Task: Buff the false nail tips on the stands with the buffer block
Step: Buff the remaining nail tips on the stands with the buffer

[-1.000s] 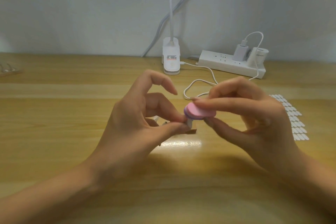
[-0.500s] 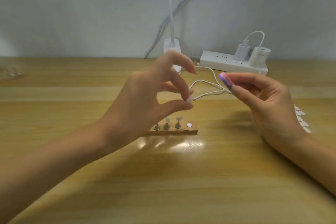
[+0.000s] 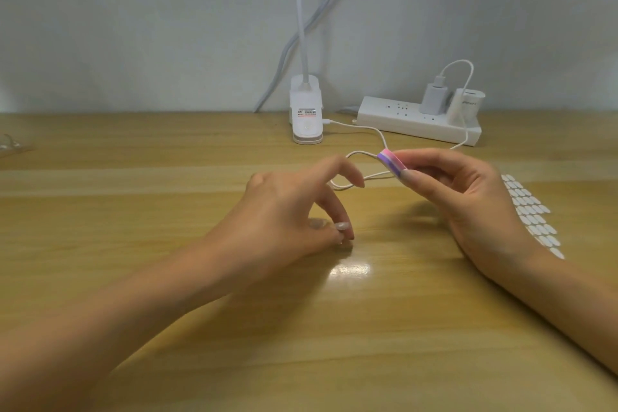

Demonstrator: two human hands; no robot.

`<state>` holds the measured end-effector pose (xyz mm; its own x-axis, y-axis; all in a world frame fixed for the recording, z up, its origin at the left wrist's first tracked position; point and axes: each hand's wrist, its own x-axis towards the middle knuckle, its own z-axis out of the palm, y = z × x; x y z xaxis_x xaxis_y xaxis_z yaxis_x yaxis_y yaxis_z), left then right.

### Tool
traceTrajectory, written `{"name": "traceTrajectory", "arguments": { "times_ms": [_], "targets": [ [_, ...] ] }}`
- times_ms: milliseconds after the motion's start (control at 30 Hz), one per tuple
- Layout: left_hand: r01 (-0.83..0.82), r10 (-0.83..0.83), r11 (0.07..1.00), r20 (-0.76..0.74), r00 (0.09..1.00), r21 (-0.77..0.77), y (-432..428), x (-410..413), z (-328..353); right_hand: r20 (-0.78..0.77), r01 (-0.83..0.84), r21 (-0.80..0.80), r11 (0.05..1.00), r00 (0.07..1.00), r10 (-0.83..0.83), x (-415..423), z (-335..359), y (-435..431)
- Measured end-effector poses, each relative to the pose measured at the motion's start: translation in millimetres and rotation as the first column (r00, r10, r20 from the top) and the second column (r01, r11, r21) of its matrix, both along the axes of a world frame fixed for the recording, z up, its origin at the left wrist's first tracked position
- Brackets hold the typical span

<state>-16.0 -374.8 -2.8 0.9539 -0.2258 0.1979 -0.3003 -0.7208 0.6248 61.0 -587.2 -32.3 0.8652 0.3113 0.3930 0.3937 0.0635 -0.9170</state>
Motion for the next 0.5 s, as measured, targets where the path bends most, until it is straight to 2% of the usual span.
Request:
{"name": "traceTrajectory", "arguments": {
  "times_ms": [233, 400, 500],
  "targets": [
    [-0.093, 0.09, 0.996, 0.129, 0.988, 0.016, 0.5, -3.6, -7.3, -0.008, 0.009, -0.011, 1.0, 1.0, -0.009, -0.4, 0.3, 0.7],
    [-0.136, 0.084, 0.948, 0.186, 0.979, 0.287, 4.9, -6.1, -3.2, -0.01, -0.017, -0.001, 1.0, 1.0, 0.017, -1.3, 0.9, 1.5],
    [-0.128, 0.077, 0.948, 0.179, 0.981, 0.291, 8.6, -9.5, -1.8, -0.009, -0.024, 0.004, 1.0, 1.0, 0.024, -1.1, 0.5, 0.9]
  ]
}}
